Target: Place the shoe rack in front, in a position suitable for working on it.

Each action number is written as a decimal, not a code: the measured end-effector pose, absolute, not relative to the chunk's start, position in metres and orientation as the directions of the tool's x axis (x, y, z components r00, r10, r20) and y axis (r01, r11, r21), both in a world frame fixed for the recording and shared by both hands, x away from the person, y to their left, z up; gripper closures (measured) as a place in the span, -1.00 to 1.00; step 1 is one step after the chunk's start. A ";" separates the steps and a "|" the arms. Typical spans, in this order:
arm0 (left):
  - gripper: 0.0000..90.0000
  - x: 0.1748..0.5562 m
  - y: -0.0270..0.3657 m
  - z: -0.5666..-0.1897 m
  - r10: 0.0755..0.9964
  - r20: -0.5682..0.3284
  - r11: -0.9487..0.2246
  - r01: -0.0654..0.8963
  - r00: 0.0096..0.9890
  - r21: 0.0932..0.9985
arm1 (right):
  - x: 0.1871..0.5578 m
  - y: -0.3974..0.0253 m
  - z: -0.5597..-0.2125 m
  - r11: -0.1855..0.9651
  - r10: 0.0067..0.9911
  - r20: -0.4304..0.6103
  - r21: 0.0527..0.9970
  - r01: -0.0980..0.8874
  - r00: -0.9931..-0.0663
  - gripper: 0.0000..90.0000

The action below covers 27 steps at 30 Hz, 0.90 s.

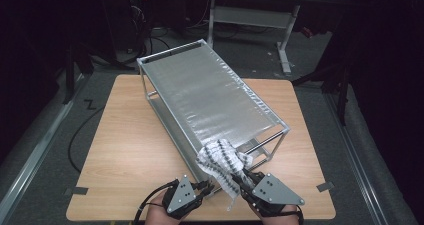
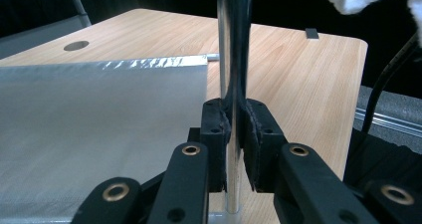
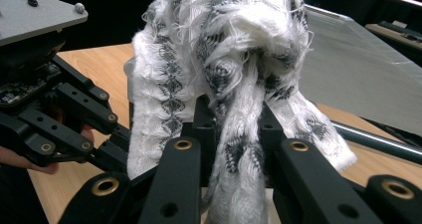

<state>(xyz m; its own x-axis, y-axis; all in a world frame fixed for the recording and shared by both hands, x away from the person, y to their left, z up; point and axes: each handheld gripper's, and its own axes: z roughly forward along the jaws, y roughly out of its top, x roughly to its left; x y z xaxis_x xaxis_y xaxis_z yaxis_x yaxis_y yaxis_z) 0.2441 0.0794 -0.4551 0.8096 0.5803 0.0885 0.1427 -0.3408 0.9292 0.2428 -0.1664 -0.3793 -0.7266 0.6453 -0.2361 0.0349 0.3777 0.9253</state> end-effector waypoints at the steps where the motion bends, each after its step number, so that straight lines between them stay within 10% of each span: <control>1: 0.78 0.244 0.079 -0.455 0.580 0.089 -0.341 0.143 0.810 0.929 | 0.243 -0.168 -0.379 0.377 0.651 -0.235 0.925 0.038 -0.722 0.73; 27: 0.78 0.244 0.079 -0.454 0.582 0.092 -0.349 0.146 0.808 0.926 | 0.301 -0.235 -0.445 0.431 0.785 -0.159 0.834 0.344 -0.599 0.74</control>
